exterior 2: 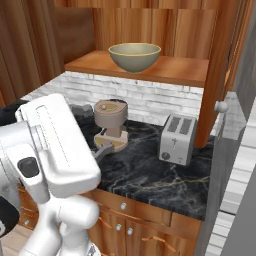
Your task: Pick the mug and place it in the sink. Pick the bowl and place it in the open cabinet and then close the cabinet.
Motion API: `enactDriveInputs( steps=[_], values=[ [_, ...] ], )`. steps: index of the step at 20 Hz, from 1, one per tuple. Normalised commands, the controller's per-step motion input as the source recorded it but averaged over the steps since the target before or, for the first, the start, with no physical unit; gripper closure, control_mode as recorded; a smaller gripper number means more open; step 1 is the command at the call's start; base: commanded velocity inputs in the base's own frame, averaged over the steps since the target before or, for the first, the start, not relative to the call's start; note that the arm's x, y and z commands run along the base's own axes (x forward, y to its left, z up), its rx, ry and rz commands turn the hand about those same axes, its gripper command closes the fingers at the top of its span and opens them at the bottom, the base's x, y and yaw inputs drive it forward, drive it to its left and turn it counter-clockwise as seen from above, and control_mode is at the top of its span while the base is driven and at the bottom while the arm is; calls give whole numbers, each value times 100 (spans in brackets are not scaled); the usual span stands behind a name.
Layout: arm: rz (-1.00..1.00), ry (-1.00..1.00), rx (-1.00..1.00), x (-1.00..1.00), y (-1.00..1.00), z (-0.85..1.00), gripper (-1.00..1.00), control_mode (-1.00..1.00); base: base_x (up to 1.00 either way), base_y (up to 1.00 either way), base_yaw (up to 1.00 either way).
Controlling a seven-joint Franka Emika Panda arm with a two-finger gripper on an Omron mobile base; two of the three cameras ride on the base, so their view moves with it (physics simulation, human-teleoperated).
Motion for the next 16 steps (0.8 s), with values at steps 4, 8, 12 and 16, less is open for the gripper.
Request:
enactDriveInputs(
  steps=[4, 8, 12, 16],
  values=[
    [2, 19, 12, 12, -53, -5, -100, -100, 0, 0, 0],
    [4, 16, 8, 10, -41, -5, -100, -100, 0, 0, 0],
    [7, 9, 4, 11, -15, -6, -100, -100, 0, 0, 0],
    [13, 8, 4, 28, -8, -4, -100, -100, 0, 0, 0]
  ],
)
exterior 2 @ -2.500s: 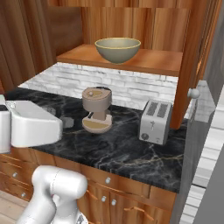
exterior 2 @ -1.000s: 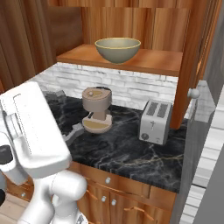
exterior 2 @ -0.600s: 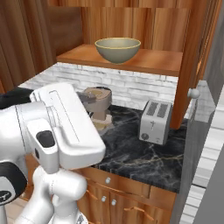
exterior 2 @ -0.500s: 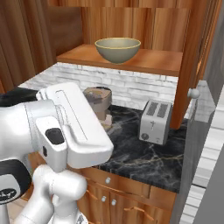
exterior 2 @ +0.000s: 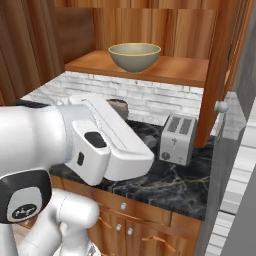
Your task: Pick the mug and place it in the sink. Pick the bowl and place it in the open cabinet and then close the cabinet.
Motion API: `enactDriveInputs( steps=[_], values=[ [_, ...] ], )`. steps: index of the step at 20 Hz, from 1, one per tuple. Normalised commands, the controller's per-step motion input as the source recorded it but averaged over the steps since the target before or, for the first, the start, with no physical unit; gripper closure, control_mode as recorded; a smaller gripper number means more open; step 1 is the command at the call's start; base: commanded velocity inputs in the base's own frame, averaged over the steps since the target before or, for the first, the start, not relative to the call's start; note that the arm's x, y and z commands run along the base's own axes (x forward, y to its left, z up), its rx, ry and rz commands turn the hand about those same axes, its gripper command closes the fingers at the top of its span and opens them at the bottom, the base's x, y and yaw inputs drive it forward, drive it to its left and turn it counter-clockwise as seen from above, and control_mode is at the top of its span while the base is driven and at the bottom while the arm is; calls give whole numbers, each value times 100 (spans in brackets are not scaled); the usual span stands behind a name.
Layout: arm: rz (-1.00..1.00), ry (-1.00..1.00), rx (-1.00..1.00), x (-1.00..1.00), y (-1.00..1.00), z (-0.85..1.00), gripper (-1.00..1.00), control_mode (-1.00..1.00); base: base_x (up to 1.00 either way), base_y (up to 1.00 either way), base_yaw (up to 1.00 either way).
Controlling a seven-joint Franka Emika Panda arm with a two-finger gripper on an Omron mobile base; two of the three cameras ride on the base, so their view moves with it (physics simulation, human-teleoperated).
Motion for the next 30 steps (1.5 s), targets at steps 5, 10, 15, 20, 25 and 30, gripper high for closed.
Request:
enactDriveInputs(
  steps=[5, 10, 15, 20, 25, 30],
  values=[
    [23, 2, 10, 51, 0, -1, -100, -100, 0, 0, 0],
    [25, 0, 11, 63, 0, 0, -100, -100, 0, 0, 0],
    [19, -1, 10, 53, 0, -1, -100, -100, 0, 0, 0],
    [12, 0, 5, 36, 9, 0, -100, -100, 0, 0, 0],
    [-3, 0, 0, 13, 56, -3, -100, -100, 0, 0, 0],
    [-32, -14, -3, -51, 73, 0, -100, -100, 0, 0, 0]
  ],
)
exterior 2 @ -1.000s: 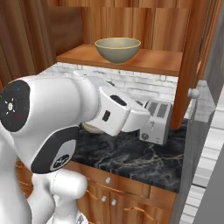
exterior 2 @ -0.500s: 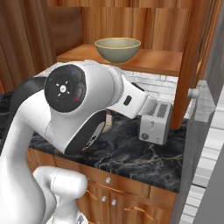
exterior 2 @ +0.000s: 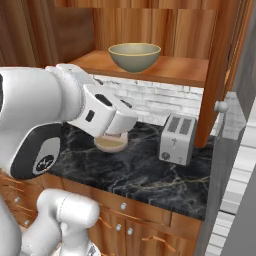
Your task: Pick the mug and place it in the sink. Pick the bowl and place it in the open cabinet and then close the cabinet.
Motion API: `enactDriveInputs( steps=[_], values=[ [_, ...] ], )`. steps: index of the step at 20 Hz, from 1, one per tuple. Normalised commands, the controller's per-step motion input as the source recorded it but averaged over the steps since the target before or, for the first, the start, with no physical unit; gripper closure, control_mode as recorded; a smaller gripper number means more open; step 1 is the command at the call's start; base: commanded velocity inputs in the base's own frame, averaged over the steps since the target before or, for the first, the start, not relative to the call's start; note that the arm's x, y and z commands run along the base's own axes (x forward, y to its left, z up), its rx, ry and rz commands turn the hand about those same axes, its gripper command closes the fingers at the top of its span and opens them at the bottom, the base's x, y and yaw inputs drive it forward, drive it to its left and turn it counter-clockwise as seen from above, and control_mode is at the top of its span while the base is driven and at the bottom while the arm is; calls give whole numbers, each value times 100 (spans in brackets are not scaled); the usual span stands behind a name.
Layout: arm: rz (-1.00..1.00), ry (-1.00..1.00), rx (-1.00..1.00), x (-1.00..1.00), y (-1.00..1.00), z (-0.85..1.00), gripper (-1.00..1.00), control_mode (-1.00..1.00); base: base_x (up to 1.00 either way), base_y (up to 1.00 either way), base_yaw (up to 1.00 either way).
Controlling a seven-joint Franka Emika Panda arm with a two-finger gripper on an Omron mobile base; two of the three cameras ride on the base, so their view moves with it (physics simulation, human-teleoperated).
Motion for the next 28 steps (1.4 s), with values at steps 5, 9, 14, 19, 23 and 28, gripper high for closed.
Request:
enactDriveInputs(
  steps=[5, 9, 14, 19, 23, 28],
  values=[
    [-59, -8, -9, -42, 32, -1, -100, -100, 0, 0, 0],
    [-69, -5, -23, -36, 0, 0, -100, -100, 0, 0, 0],
    [-42, -20, -32, -33, -27, 0, -100, -100, 0, 0, 0],
    [-6, 1, 2, -10, -78, -4, -100, -100, 0, 0, 0],
    [0, 14, 1, 0, -47, 0, -100, -100, 0, 0, 0],
    [-3, 5, 0, -9, 0, -13, -100, -100, 0, 0, 0]
  ],
)
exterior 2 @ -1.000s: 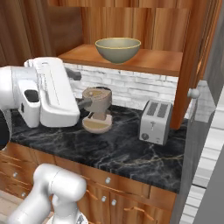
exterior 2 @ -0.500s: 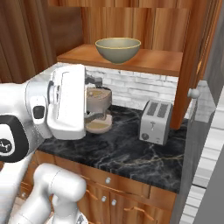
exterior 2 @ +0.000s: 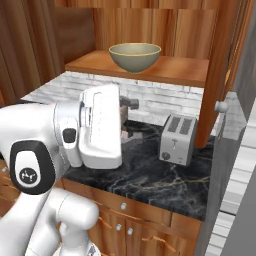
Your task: Pick the mug and place it in the sink. Pick the bowl and place it in the open cabinet and then close the cabinet.
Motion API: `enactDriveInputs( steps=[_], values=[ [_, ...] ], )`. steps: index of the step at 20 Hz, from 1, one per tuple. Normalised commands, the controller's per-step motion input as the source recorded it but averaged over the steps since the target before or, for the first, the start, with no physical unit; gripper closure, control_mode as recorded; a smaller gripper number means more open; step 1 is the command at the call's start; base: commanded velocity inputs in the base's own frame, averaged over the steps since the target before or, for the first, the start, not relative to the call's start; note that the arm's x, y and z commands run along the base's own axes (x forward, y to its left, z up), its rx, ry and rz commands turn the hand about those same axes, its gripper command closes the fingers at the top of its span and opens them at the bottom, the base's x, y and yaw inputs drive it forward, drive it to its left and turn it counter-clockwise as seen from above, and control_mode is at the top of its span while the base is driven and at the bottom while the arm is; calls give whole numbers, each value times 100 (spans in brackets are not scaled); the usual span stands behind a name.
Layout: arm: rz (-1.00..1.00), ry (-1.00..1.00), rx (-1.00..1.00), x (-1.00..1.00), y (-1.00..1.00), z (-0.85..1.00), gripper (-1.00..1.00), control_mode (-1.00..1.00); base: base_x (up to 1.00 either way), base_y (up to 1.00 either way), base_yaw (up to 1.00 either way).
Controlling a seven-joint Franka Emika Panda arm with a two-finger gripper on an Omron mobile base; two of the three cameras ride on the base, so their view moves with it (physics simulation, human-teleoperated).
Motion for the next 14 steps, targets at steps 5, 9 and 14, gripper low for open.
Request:
enactDriveInputs(
  steps=[5, 9, 14],
  values=[
    [7, 5, 4, 5, -5, -21, -100, -100, 0, 0, 0],
    [22, 7, 9, 1, -46, 0, -100, -100, 0, 0, 0],
    [19, 11, 6, 7, -45, 0, -100, -100, 0, 0, 0]
  ],
)
